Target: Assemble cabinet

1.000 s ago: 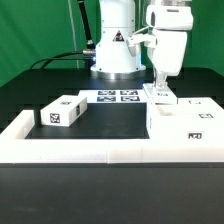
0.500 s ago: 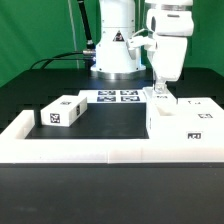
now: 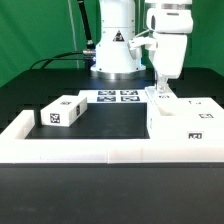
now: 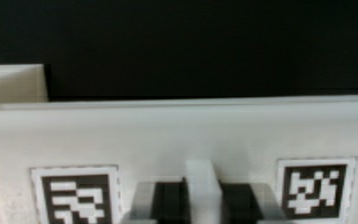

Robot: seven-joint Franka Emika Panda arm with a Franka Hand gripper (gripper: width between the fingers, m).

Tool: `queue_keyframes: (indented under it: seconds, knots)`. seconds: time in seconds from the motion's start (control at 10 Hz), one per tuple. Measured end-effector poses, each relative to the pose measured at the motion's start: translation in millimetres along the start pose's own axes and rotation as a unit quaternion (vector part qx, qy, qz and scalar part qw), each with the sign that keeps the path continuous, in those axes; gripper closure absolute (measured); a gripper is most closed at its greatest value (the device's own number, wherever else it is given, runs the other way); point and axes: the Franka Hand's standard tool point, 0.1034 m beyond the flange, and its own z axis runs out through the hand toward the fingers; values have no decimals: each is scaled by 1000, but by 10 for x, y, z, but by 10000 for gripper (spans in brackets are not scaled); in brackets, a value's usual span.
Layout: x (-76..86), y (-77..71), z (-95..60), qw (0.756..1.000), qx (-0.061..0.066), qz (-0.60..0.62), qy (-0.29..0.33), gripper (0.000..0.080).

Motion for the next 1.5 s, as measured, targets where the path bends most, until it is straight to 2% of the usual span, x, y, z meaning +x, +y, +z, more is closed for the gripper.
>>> queue_keyframes:
  seconds: [0.1,0.2,0.6,1.5]
  knots:
    - [22,-11,3,1000,-8,0,5,729]
    - [13,-33,-5,1000,-5,-1,3,729]
    - [-6,11,-29,1000,-8,1,3,729]
    - [-33,9,-20,1000,-7,4,2,729]
